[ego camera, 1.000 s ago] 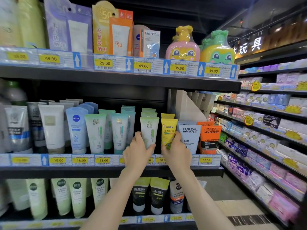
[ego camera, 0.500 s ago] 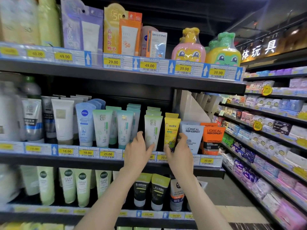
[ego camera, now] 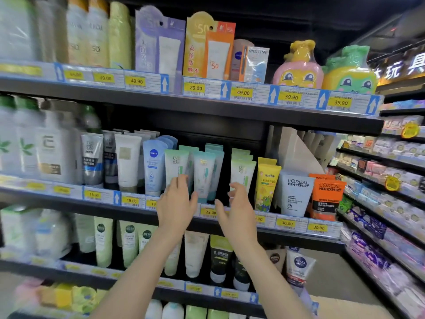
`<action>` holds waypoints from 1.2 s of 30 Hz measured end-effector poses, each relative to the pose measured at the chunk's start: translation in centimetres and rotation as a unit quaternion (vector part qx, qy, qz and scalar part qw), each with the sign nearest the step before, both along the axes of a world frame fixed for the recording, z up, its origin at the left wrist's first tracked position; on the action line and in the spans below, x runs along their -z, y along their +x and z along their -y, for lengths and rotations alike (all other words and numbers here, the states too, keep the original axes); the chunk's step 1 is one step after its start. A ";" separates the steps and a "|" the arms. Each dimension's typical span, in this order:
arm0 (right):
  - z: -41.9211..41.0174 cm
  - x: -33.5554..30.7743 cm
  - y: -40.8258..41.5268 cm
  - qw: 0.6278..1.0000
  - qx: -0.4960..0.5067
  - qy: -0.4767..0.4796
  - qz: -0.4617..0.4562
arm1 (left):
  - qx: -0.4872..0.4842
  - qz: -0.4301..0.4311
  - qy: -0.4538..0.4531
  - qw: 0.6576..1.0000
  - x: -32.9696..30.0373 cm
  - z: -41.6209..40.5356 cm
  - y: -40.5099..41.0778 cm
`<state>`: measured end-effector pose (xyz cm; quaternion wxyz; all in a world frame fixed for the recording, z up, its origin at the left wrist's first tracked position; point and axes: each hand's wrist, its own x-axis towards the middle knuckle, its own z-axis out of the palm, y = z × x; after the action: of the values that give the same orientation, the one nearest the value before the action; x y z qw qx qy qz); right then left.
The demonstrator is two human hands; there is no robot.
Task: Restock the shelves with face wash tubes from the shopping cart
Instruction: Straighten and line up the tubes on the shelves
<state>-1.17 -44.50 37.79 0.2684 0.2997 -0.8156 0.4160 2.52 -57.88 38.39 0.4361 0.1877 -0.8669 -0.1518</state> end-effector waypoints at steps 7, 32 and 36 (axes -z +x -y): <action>5.0 -0.4 -0.2 0.999 0.032 0.021 0.030 | 0.015 -0.012 0.056 0.998 -0.3 4.6 -0.3; 10.4 -1.5 -3.4 0.970 0.200 0.092 0.100 | 0.017 0.084 0.026 0.996 0.0 8.2 -1.8; 9.8 -1.6 -3.0 0.971 0.197 0.091 0.098 | 0.021 0.081 0.022 0.996 0.0 8.2 -1.8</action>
<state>-4.18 -54.25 39.38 0.2353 0.1140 -0.9154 0.3061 0.76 -66.08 38.42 0.3566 0.1904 -0.8997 -0.1646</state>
